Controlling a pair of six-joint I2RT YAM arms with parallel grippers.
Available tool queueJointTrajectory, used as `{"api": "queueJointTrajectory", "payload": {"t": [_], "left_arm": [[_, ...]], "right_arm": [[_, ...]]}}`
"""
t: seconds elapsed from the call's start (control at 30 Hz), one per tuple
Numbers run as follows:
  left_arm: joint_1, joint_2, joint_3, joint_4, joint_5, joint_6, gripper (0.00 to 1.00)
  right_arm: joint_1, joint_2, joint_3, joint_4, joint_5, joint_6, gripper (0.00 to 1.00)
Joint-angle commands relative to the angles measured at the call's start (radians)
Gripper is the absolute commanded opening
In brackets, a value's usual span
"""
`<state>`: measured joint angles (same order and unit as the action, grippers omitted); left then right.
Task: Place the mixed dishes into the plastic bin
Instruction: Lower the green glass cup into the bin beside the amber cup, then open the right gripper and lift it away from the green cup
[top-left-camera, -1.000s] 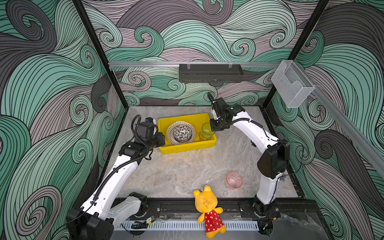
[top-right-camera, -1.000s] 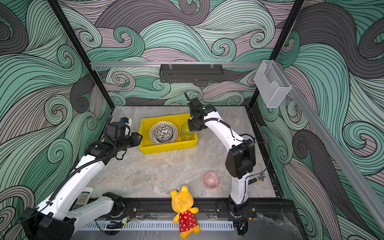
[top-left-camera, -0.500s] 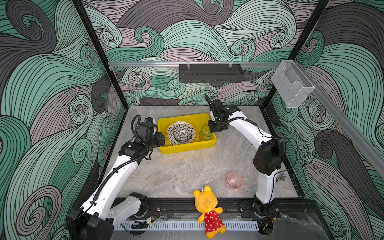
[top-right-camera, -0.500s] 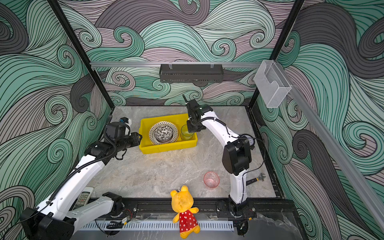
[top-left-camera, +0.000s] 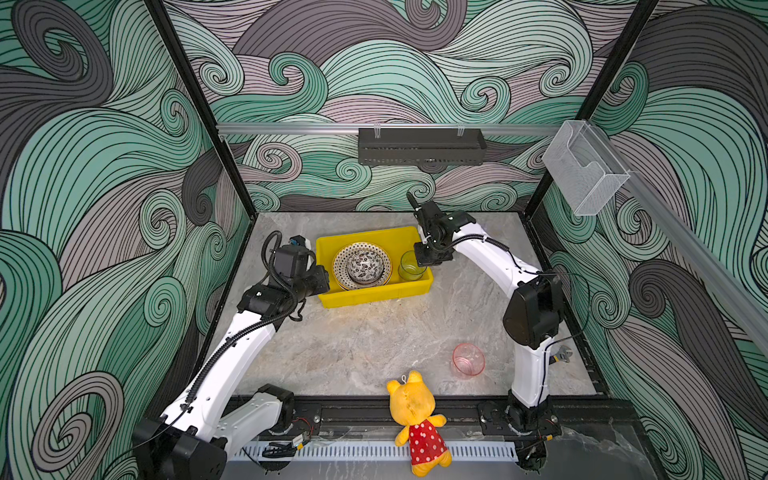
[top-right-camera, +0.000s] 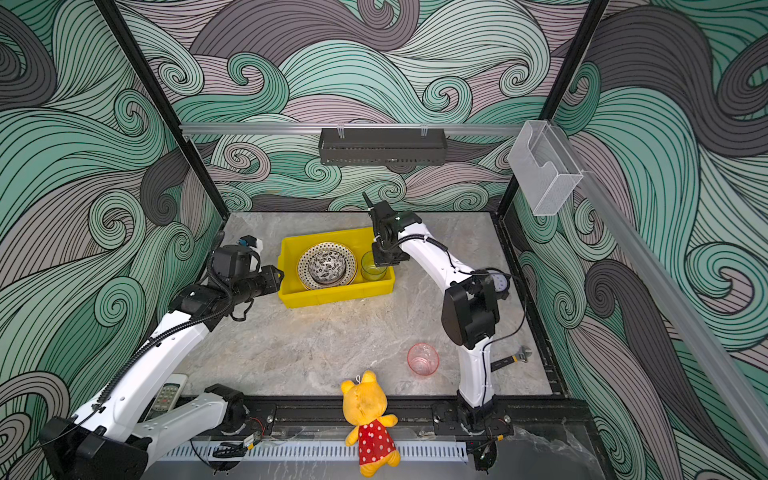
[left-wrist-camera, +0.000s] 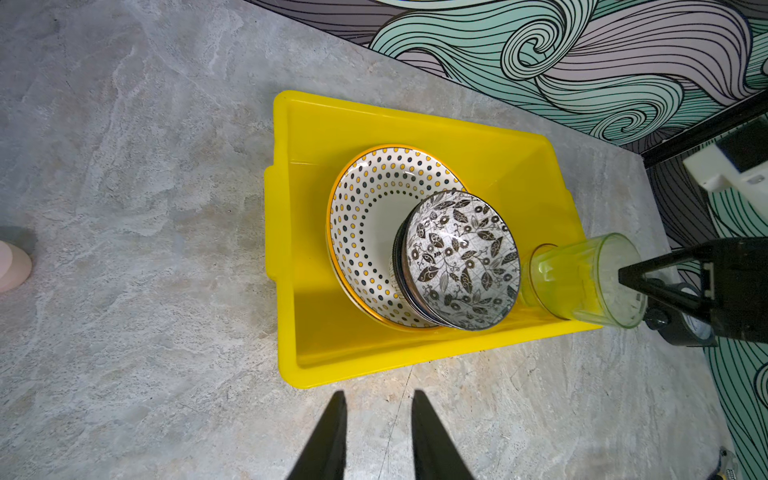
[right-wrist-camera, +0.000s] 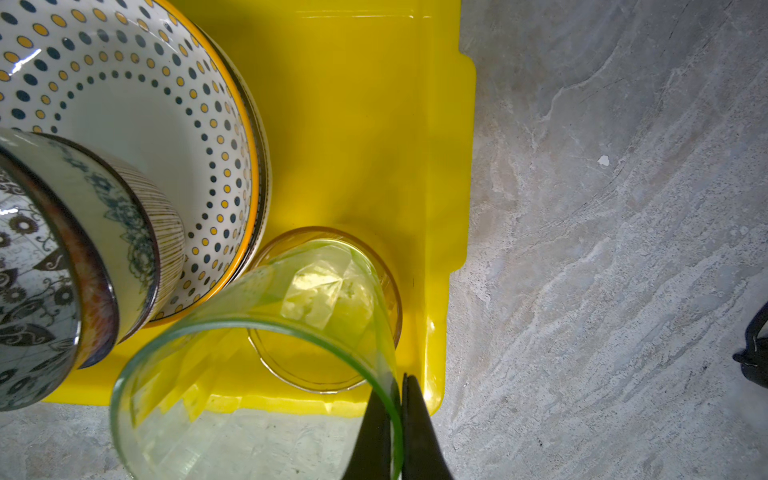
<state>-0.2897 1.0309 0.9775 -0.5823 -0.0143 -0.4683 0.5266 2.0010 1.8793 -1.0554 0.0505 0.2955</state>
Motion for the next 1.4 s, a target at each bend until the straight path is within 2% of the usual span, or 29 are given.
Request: {"api": "queueJointTrajectory", "payload": {"t": [0.0,0.27,0.4,0.6,0.7,1.37], "left_arm": [[0.010,-0.024,0.000,-0.001,-0.003,-0.010,0.30],[0.011,-0.031,-0.005,-0.001,-0.007,-0.010,0.30],[0.011,-0.035,-0.002,-0.004,-0.006,-0.012,0.30],[0.011,-0.055,-0.012,-0.007,-0.016,-0.013,0.30],[0.011,-0.053,-0.008,-0.008,-0.019,-0.013,0.30],[0.011,-0.062,0.026,-0.060,-0.052,-0.006,0.30]], "right_arm": [[0.008,0.028,0.028,-0.016,0.014,0.011,0.03],[0.016,0.047,0.031,-0.032,0.027,0.006,0.07],[0.018,0.048,0.026,-0.037,0.037,0.003,0.15],[0.018,0.042,0.032,-0.045,0.046,-0.002,0.19],[0.020,0.028,0.027,-0.046,0.056,-0.004,0.28],[0.030,-0.104,-0.005,-0.046,0.074,-0.025,0.37]]}}
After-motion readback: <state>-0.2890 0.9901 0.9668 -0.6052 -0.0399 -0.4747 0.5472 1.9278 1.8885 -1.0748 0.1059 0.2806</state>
